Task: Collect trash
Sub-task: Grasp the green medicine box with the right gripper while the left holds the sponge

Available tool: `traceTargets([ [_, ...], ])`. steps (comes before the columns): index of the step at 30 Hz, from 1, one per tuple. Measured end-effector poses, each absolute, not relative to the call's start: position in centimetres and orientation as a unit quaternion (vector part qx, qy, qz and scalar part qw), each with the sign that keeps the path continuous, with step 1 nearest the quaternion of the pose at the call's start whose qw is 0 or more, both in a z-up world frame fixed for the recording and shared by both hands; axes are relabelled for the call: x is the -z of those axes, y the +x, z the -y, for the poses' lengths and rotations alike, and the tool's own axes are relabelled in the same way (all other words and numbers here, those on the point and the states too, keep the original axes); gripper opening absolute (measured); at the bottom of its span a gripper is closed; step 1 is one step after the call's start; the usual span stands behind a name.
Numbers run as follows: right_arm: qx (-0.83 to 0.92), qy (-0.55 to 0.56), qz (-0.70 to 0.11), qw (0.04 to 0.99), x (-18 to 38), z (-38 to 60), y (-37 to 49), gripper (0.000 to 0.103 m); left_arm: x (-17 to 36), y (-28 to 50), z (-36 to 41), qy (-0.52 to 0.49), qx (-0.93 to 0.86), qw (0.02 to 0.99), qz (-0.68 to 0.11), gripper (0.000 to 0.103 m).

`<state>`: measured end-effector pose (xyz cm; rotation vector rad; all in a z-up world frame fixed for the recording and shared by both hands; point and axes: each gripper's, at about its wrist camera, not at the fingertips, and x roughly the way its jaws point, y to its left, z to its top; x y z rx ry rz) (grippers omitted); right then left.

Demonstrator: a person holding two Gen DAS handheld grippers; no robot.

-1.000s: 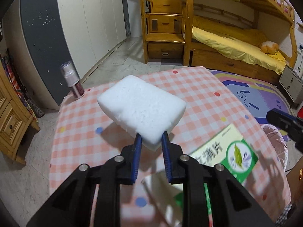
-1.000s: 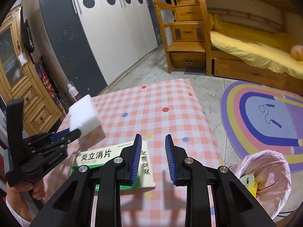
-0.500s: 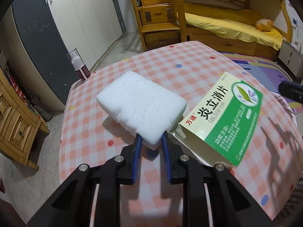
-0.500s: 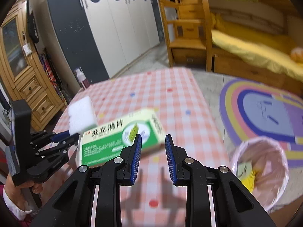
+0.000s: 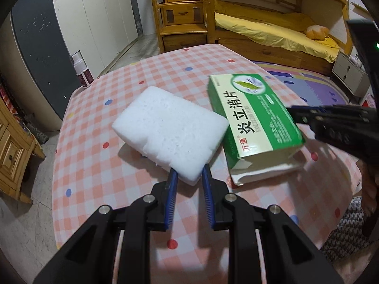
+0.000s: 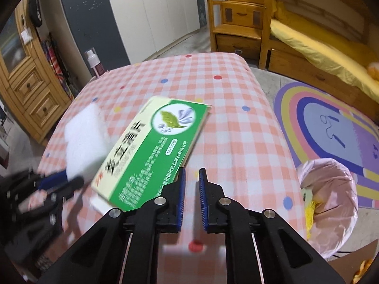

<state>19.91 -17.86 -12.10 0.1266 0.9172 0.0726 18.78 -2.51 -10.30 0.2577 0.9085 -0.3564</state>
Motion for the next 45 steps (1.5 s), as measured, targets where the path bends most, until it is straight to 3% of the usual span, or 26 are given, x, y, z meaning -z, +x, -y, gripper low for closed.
traceTargets([
  [10,-0.026,0.062,-0.411,0.909,10.5,18.7,22.5,0.012,10.1,21.9,3.0,0.113,0.164,0.881,-0.43,0.018],
  [12,-0.028,0.066,-0.404,0.912,10.1,19.2,21.9,0.017,9.8,21.8,2.4,0.106,0.163,0.882,-0.43,0.018],
  [13,-0.029,0.068,-0.4,0.914,9.9,19.4,21.5,0.02,9.7,21.7,1.9,0.103,0.16,0.881,-0.433,0.021],
  [16,-0.034,0.079,-0.391,0.917,9.4,19.8,20.4,0.024,9.7,21.0,0.2,0.091,0.143,0.882,-0.439,0.054],
  [18,-0.04,0.087,-0.386,0.918,9.2,19.9,19.9,0.025,9.4,20.5,-0.9,0.078,0.138,0.886,-0.436,0.063],
  [23,-0.046,0.084,-0.379,0.92,8.9,19.3,19.7,0.028,9.2,20.6,-1.5,0.037,0.139,0.892,-0.429,0.065],
  [29,-0.046,0.072,-0.386,0.918,9.3,18.8,19.8,0.029,10.7,22.2,1.1,0.096,0.106,0.887,-0.439,0.065],
  [37,-0.053,0.079,-0.381,0.92,9.1,18.6,19.7,0.03,10.1,22.7,-6.1,0.007,0.013,0.896,-0.443,0.065],
  [42,-0.056,0.073,-0.378,0.921,9.0,18.3,19.5,0.039,9.0,21.5,-4.7,0.002,0.068,0.908,-0.413,0.094],
  [45,-0.055,0.077,-0.375,0.922,8.9,18.5,19.4,0.051,8.5,21.0,-1.9,0.04,0.08,0.917,-0.389,0.096],
])
